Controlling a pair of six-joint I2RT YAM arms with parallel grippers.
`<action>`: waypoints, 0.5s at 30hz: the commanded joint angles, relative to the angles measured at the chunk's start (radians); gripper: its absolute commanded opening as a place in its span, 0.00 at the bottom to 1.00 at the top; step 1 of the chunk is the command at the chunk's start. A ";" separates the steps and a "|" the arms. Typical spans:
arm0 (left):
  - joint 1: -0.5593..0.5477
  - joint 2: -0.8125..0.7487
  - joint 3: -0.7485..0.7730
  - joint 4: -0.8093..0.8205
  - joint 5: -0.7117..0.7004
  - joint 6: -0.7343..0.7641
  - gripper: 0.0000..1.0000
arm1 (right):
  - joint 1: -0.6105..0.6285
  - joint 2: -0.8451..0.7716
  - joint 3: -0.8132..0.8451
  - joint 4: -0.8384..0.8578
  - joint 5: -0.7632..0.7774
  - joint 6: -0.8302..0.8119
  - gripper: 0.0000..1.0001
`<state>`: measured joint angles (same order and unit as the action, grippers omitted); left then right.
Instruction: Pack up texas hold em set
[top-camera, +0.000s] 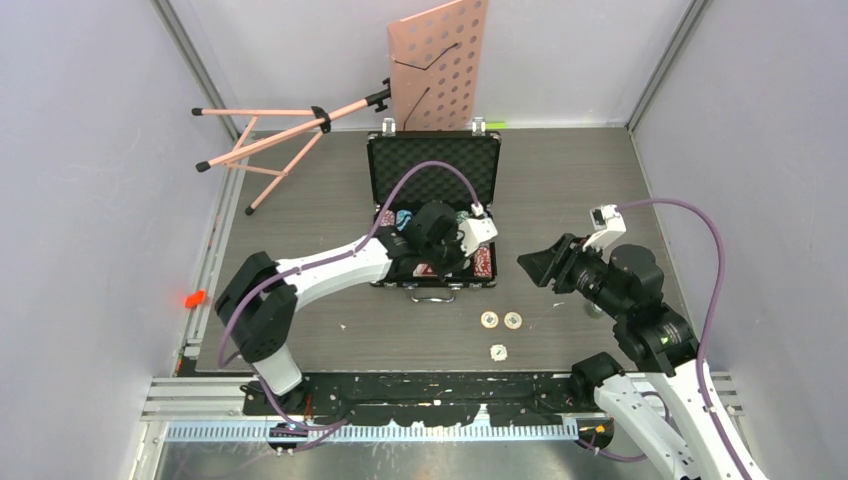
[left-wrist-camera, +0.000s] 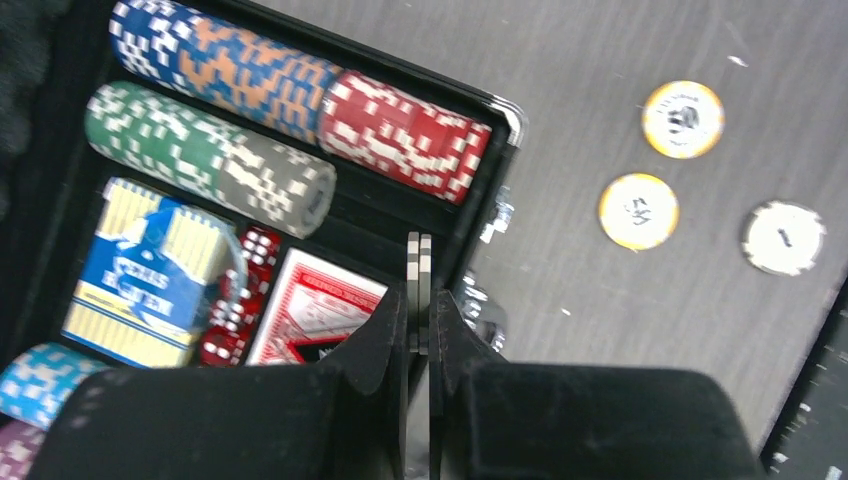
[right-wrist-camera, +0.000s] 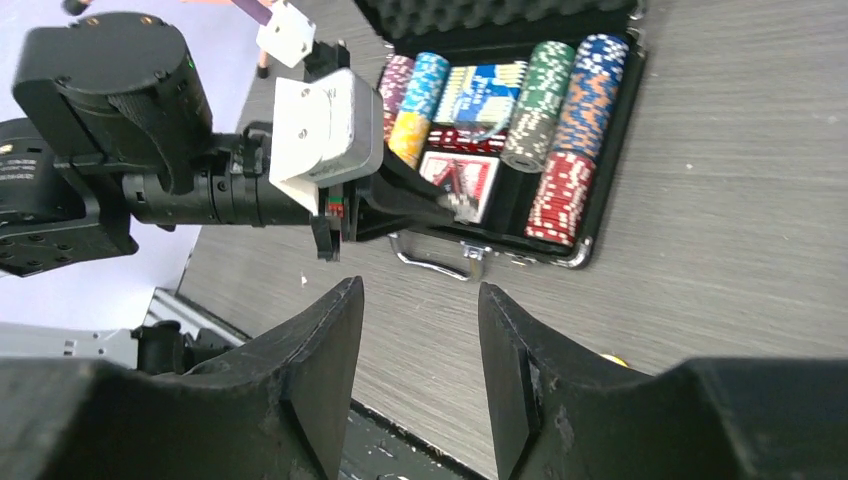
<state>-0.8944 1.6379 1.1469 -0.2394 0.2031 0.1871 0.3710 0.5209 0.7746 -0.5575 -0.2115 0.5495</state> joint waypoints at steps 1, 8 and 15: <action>0.005 0.085 0.134 -0.060 -0.068 0.123 0.00 | 0.000 -0.031 -0.014 -0.068 0.118 0.033 0.52; 0.010 0.177 0.171 -0.022 -0.088 0.167 0.00 | -0.001 -0.110 -0.022 -0.119 0.256 0.042 0.52; 0.017 0.234 0.193 -0.012 -0.104 0.162 0.03 | 0.000 -0.184 -0.027 -0.149 0.349 0.050 0.53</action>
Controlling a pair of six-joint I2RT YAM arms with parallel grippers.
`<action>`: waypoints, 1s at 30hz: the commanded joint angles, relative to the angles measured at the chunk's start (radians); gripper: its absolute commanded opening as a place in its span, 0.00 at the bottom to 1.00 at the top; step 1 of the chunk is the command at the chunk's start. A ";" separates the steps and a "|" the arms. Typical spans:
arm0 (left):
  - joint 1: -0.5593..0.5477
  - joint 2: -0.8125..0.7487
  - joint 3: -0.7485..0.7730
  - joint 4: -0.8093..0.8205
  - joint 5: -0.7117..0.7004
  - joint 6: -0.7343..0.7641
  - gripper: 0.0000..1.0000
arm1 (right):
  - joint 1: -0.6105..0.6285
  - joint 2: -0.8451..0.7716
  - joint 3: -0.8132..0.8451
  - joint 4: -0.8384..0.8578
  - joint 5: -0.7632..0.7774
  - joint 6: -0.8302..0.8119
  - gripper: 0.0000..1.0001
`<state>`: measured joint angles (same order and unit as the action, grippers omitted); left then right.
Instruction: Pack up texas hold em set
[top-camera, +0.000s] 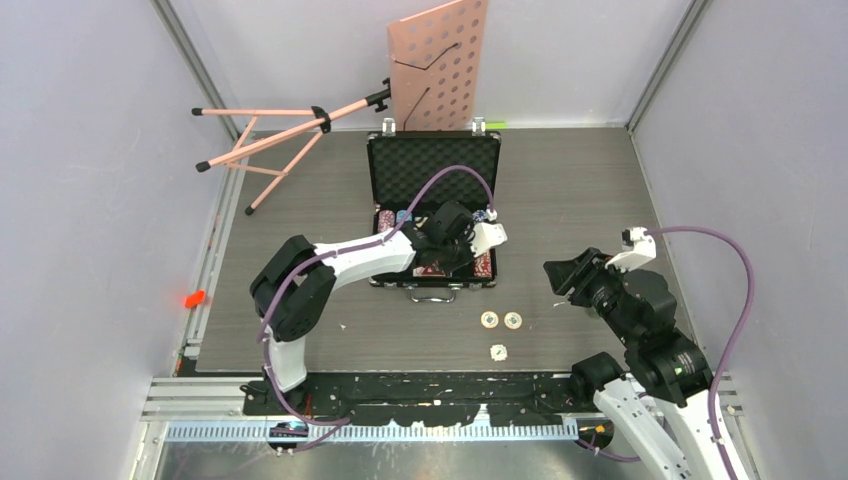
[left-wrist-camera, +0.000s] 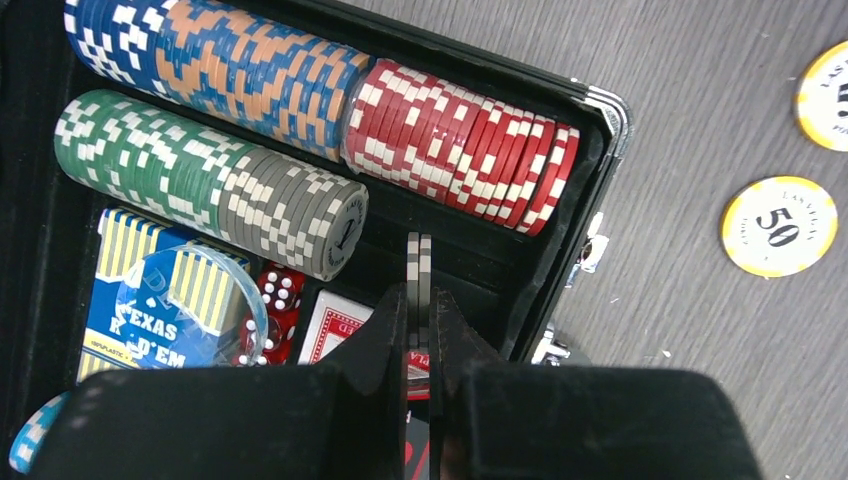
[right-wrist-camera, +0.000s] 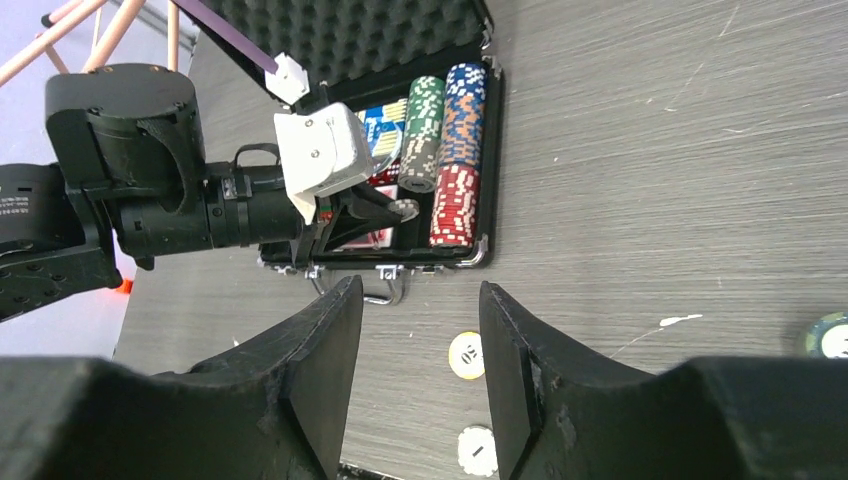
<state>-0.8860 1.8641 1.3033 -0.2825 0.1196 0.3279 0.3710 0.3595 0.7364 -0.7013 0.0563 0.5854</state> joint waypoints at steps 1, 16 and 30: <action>0.009 0.014 0.037 0.039 -0.027 0.019 0.07 | 0.000 -0.025 0.010 -0.006 0.081 0.018 0.53; 0.027 0.041 0.059 0.083 -0.109 -0.032 0.30 | 0.000 -0.009 -0.017 0.023 0.048 0.065 0.53; 0.033 0.010 0.032 0.079 -0.105 -0.043 0.40 | 0.000 0.057 0.000 -0.014 0.004 0.082 0.54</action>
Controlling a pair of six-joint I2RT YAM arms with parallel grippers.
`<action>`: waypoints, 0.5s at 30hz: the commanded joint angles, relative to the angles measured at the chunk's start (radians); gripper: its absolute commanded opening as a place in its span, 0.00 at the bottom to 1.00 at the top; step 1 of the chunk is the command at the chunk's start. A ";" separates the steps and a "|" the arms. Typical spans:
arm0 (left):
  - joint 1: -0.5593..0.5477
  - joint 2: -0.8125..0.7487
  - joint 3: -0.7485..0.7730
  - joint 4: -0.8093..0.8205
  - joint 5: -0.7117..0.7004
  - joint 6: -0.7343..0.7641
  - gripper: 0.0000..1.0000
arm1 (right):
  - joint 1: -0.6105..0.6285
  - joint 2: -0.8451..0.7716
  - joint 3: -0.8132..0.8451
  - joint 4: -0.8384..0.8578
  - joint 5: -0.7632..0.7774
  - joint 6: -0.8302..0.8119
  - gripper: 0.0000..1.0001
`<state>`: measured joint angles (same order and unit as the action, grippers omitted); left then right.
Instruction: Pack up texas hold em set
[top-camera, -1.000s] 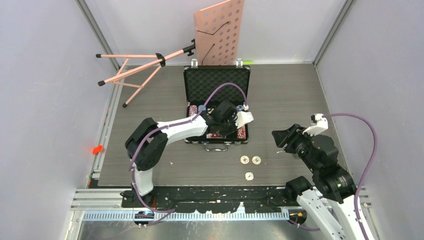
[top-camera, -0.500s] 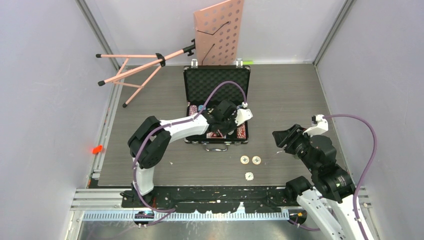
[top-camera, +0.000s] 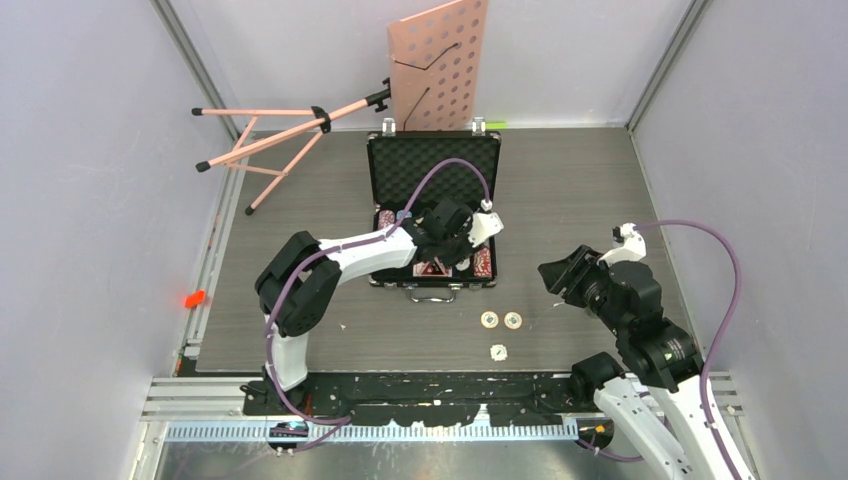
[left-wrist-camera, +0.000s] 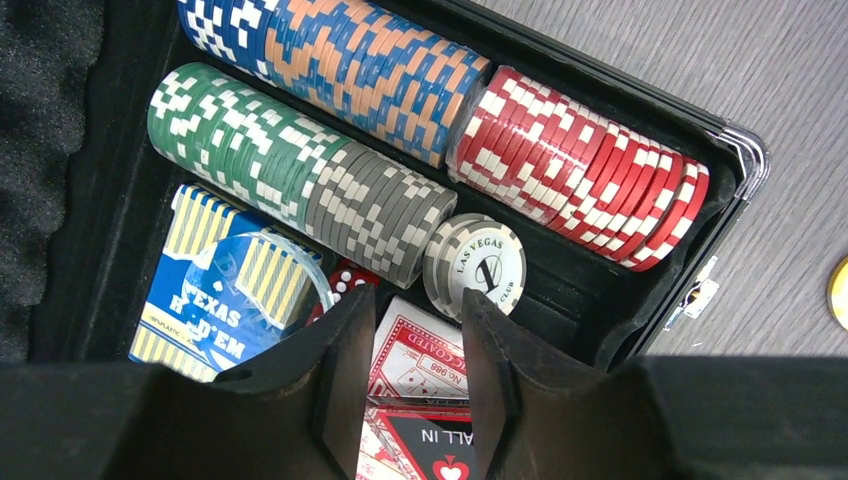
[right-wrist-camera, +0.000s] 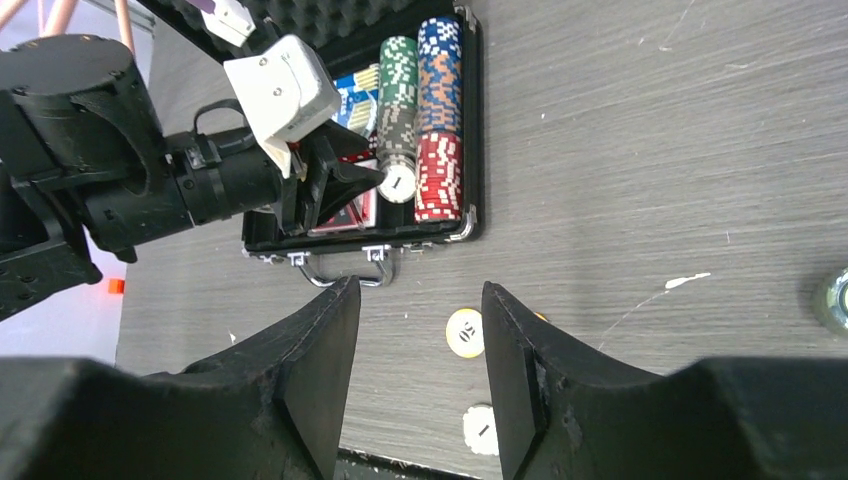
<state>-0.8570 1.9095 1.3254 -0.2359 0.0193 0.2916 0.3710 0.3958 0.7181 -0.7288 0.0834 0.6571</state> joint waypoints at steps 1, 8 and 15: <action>0.004 -0.036 0.012 0.026 -0.005 -0.012 0.42 | 0.000 0.020 0.018 0.015 -0.023 0.013 0.55; 0.002 -0.089 -0.014 0.007 0.025 -0.065 0.41 | 0.000 0.022 0.019 0.017 -0.030 0.016 0.55; 0.001 -0.123 -0.017 -0.031 0.089 -0.119 0.00 | 0.000 0.028 0.016 0.016 -0.034 0.019 0.55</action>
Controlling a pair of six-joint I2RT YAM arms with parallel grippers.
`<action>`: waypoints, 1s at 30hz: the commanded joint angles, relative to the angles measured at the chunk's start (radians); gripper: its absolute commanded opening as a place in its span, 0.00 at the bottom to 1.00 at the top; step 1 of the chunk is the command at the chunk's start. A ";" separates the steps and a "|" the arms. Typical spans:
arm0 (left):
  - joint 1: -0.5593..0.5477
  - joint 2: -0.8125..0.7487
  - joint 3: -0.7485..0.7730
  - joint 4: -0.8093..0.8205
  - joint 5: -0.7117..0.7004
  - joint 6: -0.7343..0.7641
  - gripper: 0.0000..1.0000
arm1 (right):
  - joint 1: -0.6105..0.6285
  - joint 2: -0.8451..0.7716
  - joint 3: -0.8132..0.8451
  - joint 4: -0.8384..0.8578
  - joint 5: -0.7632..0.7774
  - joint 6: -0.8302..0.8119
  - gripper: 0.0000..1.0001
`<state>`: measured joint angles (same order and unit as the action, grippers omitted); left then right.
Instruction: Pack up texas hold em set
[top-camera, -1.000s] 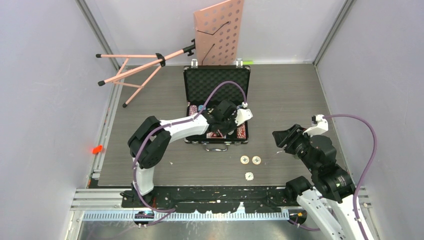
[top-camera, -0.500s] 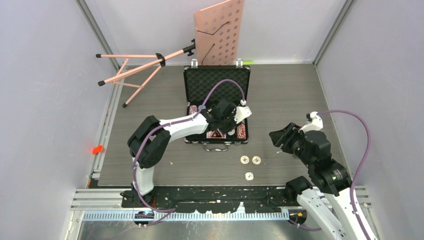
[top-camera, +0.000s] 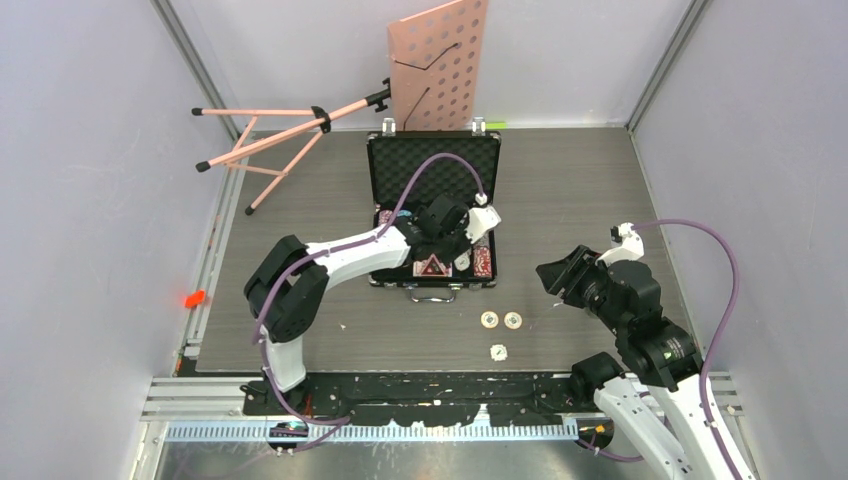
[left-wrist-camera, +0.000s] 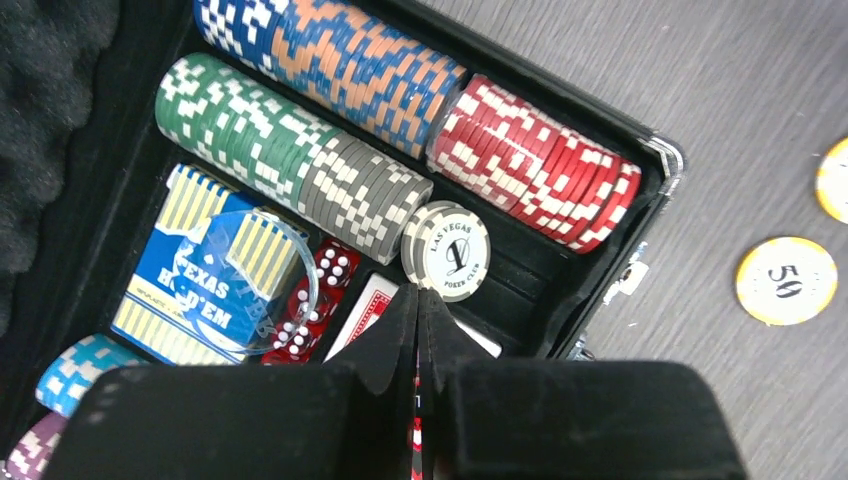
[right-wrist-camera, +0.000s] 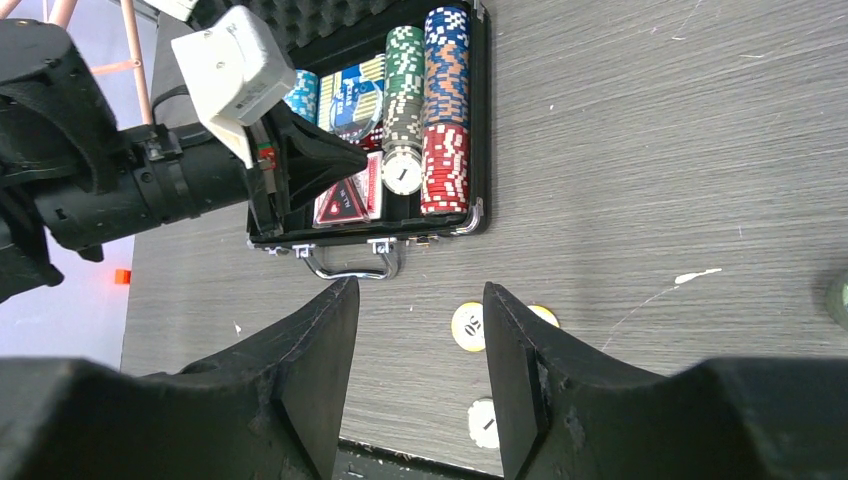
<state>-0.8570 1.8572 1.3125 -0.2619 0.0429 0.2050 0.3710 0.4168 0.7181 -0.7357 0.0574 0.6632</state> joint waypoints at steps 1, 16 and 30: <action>0.001 -0.072 -0.008 -0.003 0.083 -0.026 0.00 | -0.001 0.005 0.015 0.023 -0.009 0.015 0.55; 0.001 0.099 0.116 -0.134 0.178 0.054 0.00 | -0.001 -0.001 0.005 0.024 -0.012 0.020 0.55; 0.001 0.132 0.100 -0.055 0.027 0.075 0.00 | -0.001 0.006 0.009 0.019 -0.004 0.010 0.55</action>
<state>-0.8619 1.9991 1.4078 -0.3676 0.1379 0.2516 0.3710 0.4168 0.7181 -0.7361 0.0498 0.6800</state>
